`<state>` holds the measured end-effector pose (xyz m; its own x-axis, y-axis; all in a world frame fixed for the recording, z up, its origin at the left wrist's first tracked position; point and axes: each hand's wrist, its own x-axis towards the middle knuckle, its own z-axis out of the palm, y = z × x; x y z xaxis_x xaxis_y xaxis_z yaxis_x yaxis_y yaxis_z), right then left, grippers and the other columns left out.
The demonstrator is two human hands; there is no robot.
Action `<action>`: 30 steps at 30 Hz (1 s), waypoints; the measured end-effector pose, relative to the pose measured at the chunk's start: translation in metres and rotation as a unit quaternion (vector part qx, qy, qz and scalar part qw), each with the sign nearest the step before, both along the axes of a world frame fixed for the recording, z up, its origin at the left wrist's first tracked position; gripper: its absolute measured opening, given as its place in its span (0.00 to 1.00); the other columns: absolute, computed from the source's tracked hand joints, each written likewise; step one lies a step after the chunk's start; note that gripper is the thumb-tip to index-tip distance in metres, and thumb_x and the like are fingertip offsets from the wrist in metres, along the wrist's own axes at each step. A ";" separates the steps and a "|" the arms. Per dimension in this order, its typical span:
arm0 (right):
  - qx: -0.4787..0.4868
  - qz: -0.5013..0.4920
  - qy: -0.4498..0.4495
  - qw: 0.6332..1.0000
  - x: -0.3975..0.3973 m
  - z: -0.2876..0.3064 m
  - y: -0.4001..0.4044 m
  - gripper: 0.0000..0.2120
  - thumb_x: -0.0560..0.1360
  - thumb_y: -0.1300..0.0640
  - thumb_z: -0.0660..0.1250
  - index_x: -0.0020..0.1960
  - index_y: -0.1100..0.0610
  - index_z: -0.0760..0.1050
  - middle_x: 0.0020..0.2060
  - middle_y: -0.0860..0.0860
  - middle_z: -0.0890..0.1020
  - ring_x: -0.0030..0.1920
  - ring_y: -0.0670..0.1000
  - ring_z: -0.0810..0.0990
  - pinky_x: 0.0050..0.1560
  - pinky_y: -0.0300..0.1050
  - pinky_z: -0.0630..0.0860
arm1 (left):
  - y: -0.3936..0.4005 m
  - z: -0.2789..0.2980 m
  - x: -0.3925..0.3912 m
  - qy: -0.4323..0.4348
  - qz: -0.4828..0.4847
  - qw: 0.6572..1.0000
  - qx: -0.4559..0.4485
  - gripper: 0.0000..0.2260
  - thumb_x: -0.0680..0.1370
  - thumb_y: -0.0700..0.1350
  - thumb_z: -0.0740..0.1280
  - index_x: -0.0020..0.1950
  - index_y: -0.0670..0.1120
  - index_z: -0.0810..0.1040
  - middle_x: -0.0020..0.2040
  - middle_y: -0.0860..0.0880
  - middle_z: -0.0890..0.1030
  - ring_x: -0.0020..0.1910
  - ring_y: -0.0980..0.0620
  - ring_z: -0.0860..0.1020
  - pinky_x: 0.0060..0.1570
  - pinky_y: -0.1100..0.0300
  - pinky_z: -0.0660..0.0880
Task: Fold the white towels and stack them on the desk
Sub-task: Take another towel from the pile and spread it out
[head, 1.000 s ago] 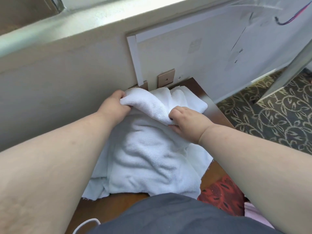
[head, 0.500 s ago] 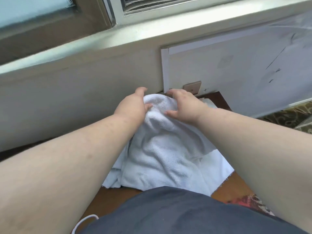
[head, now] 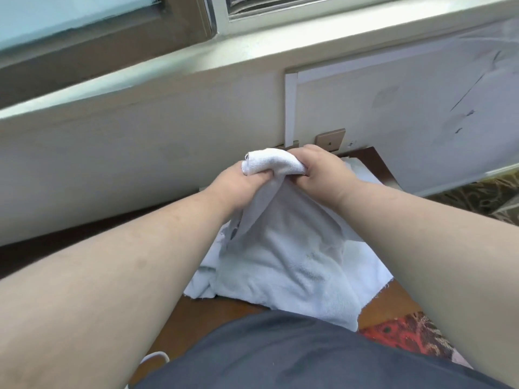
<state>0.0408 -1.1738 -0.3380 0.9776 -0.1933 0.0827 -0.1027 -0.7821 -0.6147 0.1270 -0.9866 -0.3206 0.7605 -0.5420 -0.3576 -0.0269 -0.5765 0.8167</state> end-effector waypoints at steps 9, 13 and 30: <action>0.149 -0.293 0.072 0.942 -0.081 -0.021 -0.042 0.40 0.73 0.33 0.65 0.78 0.50 0.58 0.72 0.52 0.70 0.70 0.53 0.70 0.70 0.54 0.67 | -0.004 0.052 0.002 -0.101 0.076 0.987 -0.097 0.13 0.72 0.62 0.64 0.56 0.64 0.71 0.49 0.63 0.78 0.48 0.66 0.76 0.47 0.65 0.72; 0.291 -0.312 0.315 0.848 -0.112 -0.053 -0.026 0.55 0.60 0.21 0.66 0.79 0.43 0.55 0.76 0.49 0.66 0.72 0.60 0.68 0.71 0.61 0.64 | 0.009 0.062 0.001 -0.085 0.099 0.979 -0.155 0.24 0.69 0.63 0.65 0.63 0.58 0.74 0.56 0.56 0.81 0.56 0.54 0.80 0.61 0.48 0.75; 0.462 -0.363 -0.059 0.807 -0.016 0.022 0.199 0.22 0.61 0.37 0.72 0.50 0.45 0.81 0.41 0.43 0.87 0.44 0.49 0.86 0.47 0.47 0.80 | 0.228 0.120 0.009 -0.007 0.134 0.933 -0.333 0.24 0.72 0.53 0.68 0.65 0.44 0.76 0.56 0.41 0.83 0.55 0.44 0.82 0.58 0.41 0.77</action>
